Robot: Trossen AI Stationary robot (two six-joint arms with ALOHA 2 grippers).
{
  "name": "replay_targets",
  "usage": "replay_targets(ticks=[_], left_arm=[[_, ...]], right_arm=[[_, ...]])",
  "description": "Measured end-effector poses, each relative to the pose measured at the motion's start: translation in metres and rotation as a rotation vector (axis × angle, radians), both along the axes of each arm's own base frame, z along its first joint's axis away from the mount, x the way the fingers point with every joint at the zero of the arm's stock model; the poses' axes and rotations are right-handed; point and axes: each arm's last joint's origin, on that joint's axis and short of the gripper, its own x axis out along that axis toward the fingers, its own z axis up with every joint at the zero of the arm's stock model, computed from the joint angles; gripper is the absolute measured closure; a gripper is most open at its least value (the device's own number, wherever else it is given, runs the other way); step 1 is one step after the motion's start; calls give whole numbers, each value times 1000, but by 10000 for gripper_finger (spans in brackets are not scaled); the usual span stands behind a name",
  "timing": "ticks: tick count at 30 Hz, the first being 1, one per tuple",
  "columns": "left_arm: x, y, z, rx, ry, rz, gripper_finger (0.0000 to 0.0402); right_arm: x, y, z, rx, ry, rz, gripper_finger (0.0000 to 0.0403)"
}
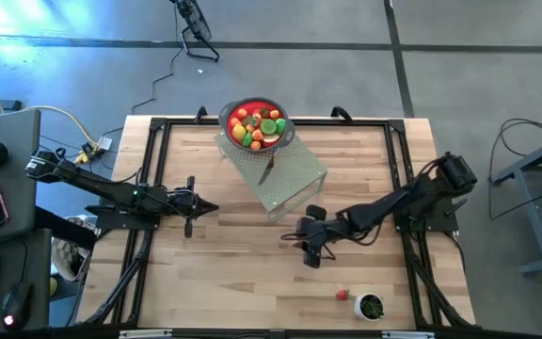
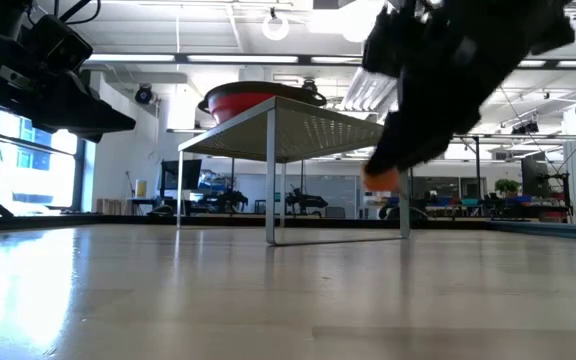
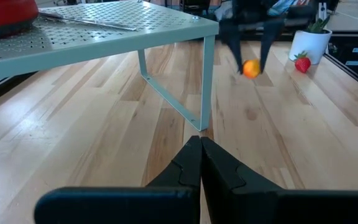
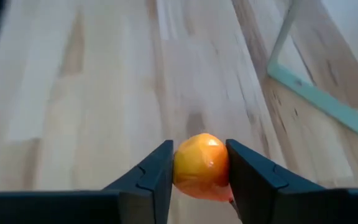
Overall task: Pick & Place Fruit
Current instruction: Put the orange pear into the red strainer on the shelf
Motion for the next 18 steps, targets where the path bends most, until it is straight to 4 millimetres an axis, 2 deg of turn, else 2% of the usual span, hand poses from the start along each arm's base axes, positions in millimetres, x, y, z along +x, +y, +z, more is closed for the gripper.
replay_targets(ticks=[4,9,13,18], left_arm=[[0,0,0,0,0,0,401],[0,0,0,0,0,-1,401],[0,0,0,-1,-2,-3,401],[0,0,0,-1,-1,-3,401]], right_arm=[[-3,1,23,42,-93,-12,274],[-6,-3,62,61,-301,-25,277],[-10,-12,87,-15,-439,-58,277],[-8,-32,108,-112,-580,-106,278]])
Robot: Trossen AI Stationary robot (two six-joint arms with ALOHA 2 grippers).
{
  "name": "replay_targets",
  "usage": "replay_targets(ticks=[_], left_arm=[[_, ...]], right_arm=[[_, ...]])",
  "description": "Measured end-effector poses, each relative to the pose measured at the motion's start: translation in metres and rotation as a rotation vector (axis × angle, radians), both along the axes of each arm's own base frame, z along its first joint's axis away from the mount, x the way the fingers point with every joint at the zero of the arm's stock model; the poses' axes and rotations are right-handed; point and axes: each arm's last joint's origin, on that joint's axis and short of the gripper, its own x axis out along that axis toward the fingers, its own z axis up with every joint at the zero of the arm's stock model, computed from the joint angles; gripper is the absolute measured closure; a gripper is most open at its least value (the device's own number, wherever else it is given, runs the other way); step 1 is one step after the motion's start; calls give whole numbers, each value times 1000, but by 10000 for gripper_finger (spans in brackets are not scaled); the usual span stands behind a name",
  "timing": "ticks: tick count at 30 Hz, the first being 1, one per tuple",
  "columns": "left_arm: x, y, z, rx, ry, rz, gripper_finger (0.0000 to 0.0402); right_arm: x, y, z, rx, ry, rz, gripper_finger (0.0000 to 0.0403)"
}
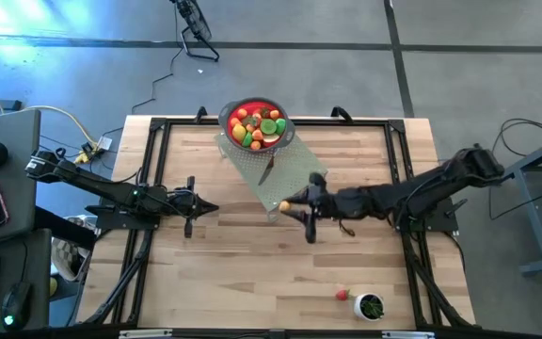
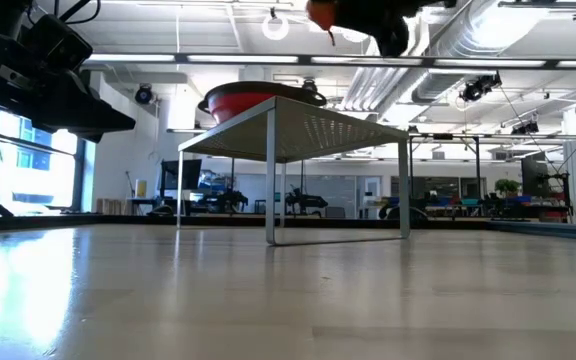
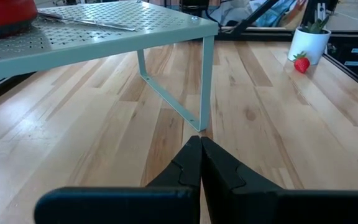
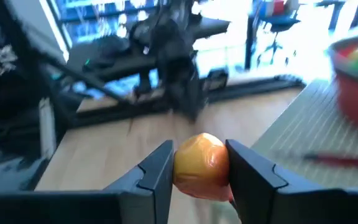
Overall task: Pick & Place Fruit
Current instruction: Put the orange pear into the red strainer on the shelf
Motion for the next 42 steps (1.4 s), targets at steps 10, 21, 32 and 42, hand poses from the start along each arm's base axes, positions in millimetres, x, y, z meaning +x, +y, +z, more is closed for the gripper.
replay_targets(ticks=[10,21,32,42], left_arm=[[0,0,1,-2,-6,1,401],[0,1,1,3,-8,24,402],[0,2,1,66,-4,69,402],[0,2,0,71,4,69,402]], right_arm=[[13,-52,26,-95,-118,-61,279],[14,-122,45,-172,-97,-167,281],[31,-178,16,-168,-129,-182,281],[28,-196,11,-174,-126,-214,270]])
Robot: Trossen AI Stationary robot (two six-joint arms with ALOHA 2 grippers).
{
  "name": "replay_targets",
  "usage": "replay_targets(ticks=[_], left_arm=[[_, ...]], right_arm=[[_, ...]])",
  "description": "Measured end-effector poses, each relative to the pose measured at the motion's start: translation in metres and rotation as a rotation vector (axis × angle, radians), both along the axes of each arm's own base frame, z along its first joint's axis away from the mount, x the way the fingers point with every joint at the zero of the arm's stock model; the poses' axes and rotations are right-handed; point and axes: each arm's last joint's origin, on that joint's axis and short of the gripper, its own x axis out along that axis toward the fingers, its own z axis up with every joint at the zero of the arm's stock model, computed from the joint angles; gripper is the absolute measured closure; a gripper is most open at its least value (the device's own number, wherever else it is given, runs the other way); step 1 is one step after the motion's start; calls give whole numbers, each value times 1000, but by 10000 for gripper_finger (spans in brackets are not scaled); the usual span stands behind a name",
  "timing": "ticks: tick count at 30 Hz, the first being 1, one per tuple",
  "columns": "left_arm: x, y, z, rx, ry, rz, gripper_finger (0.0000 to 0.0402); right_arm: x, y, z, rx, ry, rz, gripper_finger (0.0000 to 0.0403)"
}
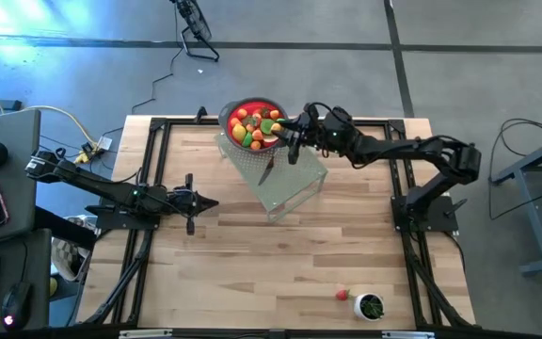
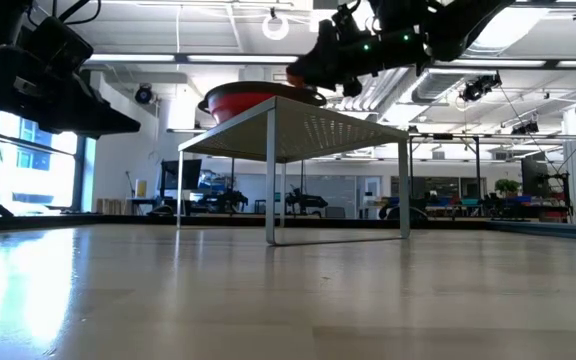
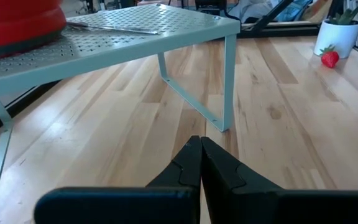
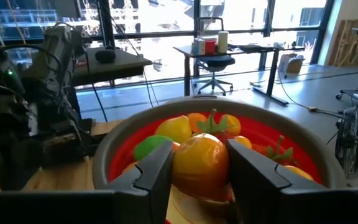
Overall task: Pick & Place Fruit
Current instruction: Put the orange pear into the red strainer on the shelf, then put the strawberry into the red strainer on the shelf
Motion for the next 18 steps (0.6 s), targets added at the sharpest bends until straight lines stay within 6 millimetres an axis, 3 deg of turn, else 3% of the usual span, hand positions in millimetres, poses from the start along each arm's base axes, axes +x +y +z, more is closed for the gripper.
replay_targets(ticks=[11,18], left_arm=[[-1,0,-3,8,28,1,402],[-1,0,-3,8,27,0,402]], right_arm=[[1,3,1,-18,5,-9,180],[-12,24,32,-50,-69,46,162]])
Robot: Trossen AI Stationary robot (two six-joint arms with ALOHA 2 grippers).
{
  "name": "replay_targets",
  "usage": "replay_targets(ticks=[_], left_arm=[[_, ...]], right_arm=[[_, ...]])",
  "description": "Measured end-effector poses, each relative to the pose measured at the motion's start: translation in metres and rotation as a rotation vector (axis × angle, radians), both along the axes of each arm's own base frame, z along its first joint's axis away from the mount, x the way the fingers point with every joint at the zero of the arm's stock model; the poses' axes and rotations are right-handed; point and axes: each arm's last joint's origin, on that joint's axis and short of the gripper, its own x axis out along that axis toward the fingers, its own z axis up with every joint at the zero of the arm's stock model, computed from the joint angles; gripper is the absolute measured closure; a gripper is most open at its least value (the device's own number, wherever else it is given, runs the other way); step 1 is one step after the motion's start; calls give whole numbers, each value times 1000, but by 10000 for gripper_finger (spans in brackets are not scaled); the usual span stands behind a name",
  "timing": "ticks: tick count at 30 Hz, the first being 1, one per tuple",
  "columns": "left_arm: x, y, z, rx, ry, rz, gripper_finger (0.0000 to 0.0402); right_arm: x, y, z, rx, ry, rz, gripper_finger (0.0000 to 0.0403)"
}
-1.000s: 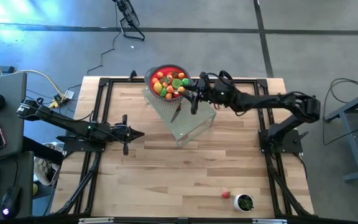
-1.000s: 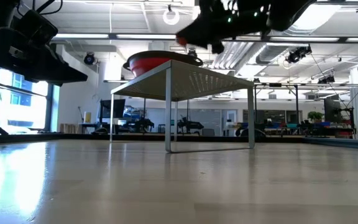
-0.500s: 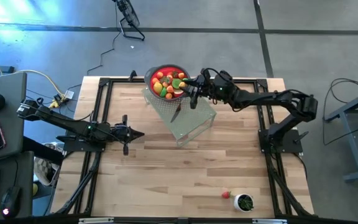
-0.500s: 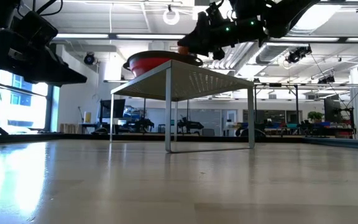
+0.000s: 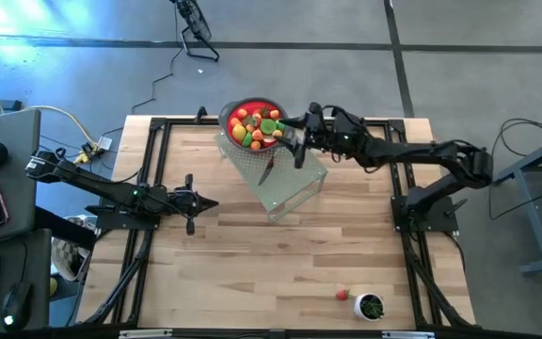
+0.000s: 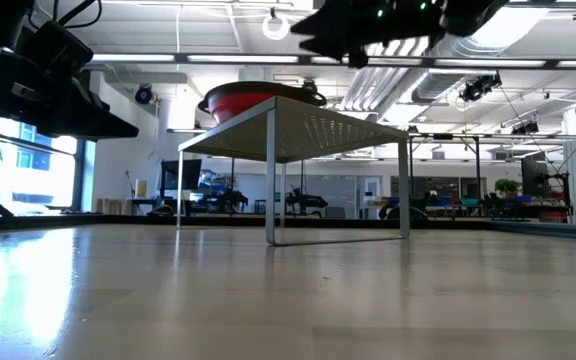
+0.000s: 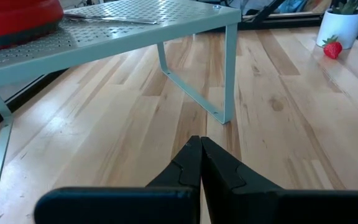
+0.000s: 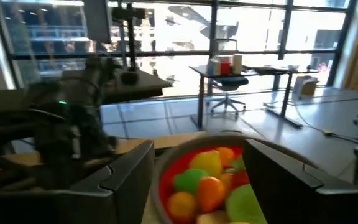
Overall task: Pick & Place Fruit
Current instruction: Put the strawberry into the red strainer on the shelf
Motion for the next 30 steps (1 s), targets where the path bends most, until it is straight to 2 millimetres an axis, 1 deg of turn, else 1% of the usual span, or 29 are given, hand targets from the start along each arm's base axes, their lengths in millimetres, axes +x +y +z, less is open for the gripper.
replay_targets(ticks=[3,6,13,17,20,25,30], left_arm=[[0,0,0,0,0,0,401],[0,0,0,0,0,0,402],[0,0,0,-2,0,0,402],[0,0,1,-6,-11,1,402],[1,0,3,-11,-31,1,402],[1,0,5,-16,-48,1,402],[1,0,5,-32,-51,4,402]], right_arm=[[-8,17,13,1,1,44,171],[-22,32,24,40,35,83,184],[-61,67,37,200,173,164,219],[-80,86,39,309,241,209,241],[-88,101,37,364,284,209,260],[-99,130,32,437,348,171,300],[-108,160,26,492,403,184,346]])
